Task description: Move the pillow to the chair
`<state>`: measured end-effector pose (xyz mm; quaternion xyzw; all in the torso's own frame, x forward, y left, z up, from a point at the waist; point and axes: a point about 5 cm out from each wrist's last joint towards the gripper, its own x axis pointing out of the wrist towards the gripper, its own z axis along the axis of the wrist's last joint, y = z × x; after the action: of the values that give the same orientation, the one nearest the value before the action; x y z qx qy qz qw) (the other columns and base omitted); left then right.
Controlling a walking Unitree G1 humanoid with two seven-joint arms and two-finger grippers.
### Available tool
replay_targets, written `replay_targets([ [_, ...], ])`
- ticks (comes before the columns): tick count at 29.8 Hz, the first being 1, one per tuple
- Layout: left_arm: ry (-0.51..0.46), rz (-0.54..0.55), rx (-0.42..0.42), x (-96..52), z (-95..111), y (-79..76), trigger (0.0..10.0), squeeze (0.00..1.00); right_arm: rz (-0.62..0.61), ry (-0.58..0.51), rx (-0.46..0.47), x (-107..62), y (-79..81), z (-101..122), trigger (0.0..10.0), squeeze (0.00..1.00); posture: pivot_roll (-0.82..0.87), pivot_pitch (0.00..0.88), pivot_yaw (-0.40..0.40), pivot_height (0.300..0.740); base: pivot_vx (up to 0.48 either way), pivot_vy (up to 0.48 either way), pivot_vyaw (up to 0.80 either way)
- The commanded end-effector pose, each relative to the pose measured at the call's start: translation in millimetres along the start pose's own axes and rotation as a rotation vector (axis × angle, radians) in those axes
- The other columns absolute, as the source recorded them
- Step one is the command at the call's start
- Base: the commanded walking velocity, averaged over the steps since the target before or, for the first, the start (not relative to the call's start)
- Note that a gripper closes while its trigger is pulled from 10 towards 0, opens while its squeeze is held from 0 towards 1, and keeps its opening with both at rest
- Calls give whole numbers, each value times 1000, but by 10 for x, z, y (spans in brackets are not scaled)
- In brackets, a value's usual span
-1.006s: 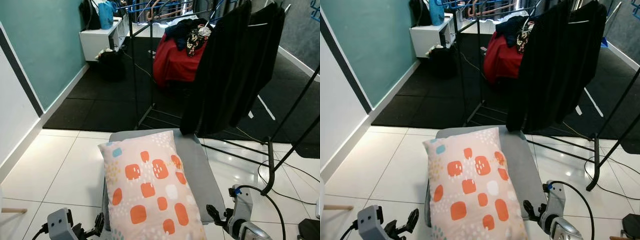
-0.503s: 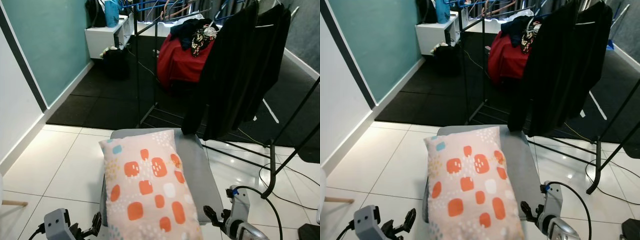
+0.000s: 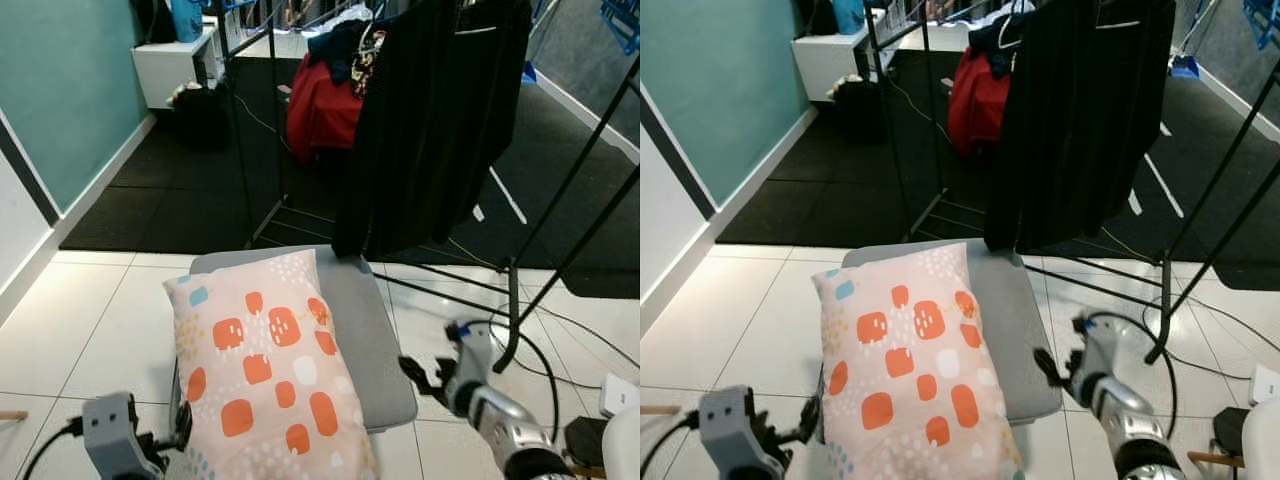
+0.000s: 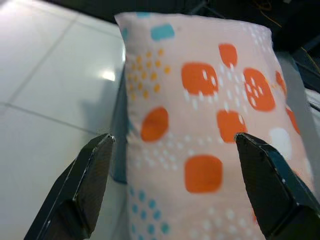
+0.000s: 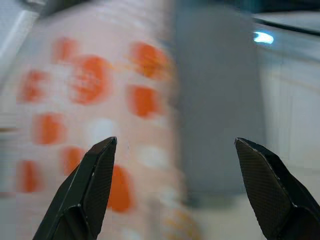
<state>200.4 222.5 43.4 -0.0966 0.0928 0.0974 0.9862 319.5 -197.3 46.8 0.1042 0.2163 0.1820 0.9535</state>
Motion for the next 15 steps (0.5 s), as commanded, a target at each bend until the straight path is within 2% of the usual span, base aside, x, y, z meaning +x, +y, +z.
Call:
replay_targets([
  [1,-12,15,24,11,53,45,10000,0,57,15,14,28,77,-7,10000,0,-89,72,-24,740,0,0,0],
  [2,-12,15,24,11,53,45,10000,0,57,15,14,28,77,-7,10000,0,-89,72,-24,740,0,0,0],
  [4,-54,16,32,133,195,74,10000,0,122,9,-13,103,193,88,10000,0,-85,68,-23,740,0,0,0],
  [11,-83,22,21,226,323,76,10000,0,136,-18,-16,148,279,185,10000,0,-81,64,-19,740,0,0,0],
  [12,-87,23,16,230,344,66,10000,0,136,-19,-18,150,289,196,10000,0,-84,65,-20,740,0,0,0],
  [13,-125,-10,85,228,478,-79,10000,0,166,-35,-28,152,368,231,10000,0,-76,63,-26,740,0,0,0],
  [15,-125,-10,85,228,478,-79,10000,0,166,-35,-28,152,368,231,10000,0,-76,63,-26,740,0,0,0],
])
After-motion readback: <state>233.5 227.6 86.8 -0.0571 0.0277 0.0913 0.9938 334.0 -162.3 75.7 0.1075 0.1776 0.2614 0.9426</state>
